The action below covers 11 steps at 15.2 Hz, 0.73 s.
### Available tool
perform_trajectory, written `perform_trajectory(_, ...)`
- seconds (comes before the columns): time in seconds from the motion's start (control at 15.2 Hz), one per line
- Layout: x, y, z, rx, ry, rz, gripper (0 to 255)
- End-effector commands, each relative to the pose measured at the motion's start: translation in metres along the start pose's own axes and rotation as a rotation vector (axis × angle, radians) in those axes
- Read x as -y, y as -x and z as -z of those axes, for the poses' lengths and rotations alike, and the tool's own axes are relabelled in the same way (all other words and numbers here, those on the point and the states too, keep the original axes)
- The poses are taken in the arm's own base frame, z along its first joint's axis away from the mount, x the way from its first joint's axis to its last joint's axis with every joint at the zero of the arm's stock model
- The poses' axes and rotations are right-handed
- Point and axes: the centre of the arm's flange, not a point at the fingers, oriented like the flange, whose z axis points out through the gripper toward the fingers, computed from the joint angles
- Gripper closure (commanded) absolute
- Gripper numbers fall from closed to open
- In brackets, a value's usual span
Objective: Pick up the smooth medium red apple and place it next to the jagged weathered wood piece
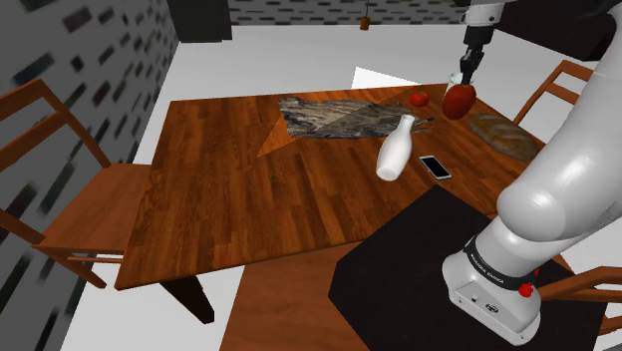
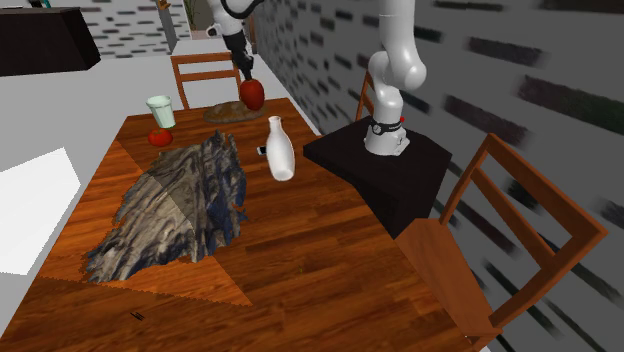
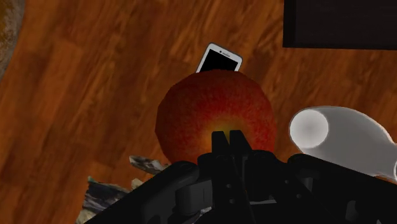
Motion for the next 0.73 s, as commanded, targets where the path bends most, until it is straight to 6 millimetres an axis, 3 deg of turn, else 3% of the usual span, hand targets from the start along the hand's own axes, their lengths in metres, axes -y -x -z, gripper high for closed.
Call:
perform_trajectory(0.0,-0.026,0.003,0.0,0.0,0.0,0.003,255)
perform_trajectory(0.2,-0.069,0.008,0.0,0.0,0.0,0.003,255)
perform_trajectory(0.66,-0.07,0.0,-0.036,0.0,0.0,0.003,255)
